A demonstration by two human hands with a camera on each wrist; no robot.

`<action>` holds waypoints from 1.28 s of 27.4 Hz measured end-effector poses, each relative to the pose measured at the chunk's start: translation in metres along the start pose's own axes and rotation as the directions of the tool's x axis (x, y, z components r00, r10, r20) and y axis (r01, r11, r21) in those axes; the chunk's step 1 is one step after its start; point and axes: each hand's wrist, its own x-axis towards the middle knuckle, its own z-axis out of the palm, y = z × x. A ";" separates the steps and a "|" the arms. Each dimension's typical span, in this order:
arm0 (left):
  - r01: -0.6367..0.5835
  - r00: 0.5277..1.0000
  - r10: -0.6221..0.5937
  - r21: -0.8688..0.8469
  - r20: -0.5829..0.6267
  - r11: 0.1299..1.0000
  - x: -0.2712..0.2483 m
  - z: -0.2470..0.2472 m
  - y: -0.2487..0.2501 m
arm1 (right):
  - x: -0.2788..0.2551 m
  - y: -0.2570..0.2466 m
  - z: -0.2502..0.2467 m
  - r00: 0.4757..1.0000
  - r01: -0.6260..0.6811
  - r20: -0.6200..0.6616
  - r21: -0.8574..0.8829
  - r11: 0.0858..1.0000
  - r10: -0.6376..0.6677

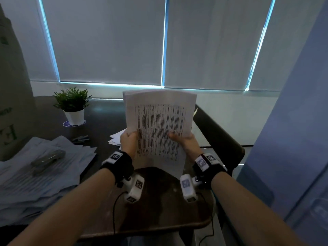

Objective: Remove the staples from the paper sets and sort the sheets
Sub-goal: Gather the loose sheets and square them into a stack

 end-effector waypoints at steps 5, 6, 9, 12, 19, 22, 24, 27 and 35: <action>-0.028 0.998 0.028 0.010 -0.063 1.000 0.020 0.005 0.008 | 0.013 -0.015 0.007 0.998 0.041 -0.050 0.036 0.999 -0.039; -0.058 0.996 0.058 0.014 -0.062 0.998 0.025 0.006 0.012 | 0.016 -0.019 0.006 0.996 0.079 -0.041 0.050 0.996 -0.077; -0.030 0.999 0.032 0.048 -0.031 0.998 0.029 0.003 0.003 | 0.017 -0.001 0.004 0.997 0.079 -0.027 0.050 0.996 -0.077; 0.141 0.989 -0.145 0.190 0.009 0.972 0.022 -0.004 -0.034 | 0.015 0.032 0.005 0.996 -0.062 -0.064 -0.013 0.998 0.062; 0.353 0.935 -0.329 0.237 -0.134 0.905 0.034 -0.014 -0.049 | 0.028 0.016 0.015 0.961 -0.062 -0.245 0.258 0.964 0.127; 0.511 0.859 -0.494 -0.189 0.135 0.838 0.011 -0.003 -0.048 | 0.034 0.005 0.017 0.936 -0.079 -0.290 0.384 0.920 0.201; 0.517 0.846 -0.428 -0.295 0.317 0.804 0.002 0.010 -0.046 | 0.033 0.009 0.020 0.925 -0.117 -0.286 0.408 0.905 0.249; 0.434 0.899 -0.389 -0.292 0.200 0.852 0.011 0.021 -0.044 | 0.026 0.019 0.024 0.921 -0.184 -0.198 0.536 0.824 0.334; 0.298 0.898 -0.270 -0.029 0.347 0.954 0.041 -0.071 -0.028 | -0.003 0.018 -0.061 0.939 -0.258 -0.023 0.609 0.750 0.342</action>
